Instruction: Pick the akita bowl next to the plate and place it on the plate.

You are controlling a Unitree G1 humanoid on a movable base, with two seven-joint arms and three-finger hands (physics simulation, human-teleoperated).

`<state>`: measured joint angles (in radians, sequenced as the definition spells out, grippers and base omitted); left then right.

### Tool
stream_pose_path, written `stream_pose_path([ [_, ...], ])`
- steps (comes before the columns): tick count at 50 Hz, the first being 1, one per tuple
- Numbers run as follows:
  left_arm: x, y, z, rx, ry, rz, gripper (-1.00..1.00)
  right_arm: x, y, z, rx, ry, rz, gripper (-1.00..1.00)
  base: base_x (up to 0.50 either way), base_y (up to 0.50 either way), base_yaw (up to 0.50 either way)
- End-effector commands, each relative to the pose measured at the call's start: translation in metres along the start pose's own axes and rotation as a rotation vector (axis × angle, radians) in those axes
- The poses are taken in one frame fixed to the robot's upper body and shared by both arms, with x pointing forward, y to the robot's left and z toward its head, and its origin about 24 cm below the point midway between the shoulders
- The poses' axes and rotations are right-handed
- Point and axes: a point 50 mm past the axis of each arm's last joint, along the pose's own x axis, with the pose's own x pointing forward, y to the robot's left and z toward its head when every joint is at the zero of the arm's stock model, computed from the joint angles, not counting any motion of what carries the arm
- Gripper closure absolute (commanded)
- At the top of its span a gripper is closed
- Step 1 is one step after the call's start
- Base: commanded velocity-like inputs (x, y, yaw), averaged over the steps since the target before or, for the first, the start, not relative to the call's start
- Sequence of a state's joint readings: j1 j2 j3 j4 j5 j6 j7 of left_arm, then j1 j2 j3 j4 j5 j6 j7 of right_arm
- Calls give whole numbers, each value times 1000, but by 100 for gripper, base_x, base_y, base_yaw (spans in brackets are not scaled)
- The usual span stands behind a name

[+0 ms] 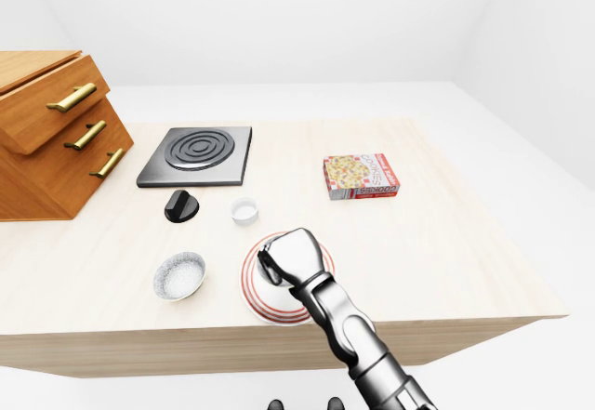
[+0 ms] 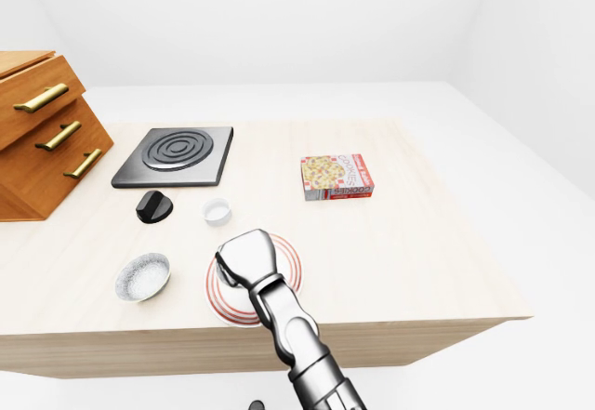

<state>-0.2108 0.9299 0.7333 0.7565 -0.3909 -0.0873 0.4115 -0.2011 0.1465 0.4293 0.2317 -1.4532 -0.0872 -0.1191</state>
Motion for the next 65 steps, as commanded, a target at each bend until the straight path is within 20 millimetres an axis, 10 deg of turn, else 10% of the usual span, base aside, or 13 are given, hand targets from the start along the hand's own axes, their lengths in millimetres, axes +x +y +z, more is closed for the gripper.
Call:
stream_pose_path([
  [1, 0, -1, 0, 0, 1, -1, -100, 4, 2, 0, -21, -4, -9, 100, 0, 0, 0],
  [65, -1, -2, -5, 10, 21, -5, -100, 14, 28, -8, -35, 13, 53, 100, 0, 0, 0],
])
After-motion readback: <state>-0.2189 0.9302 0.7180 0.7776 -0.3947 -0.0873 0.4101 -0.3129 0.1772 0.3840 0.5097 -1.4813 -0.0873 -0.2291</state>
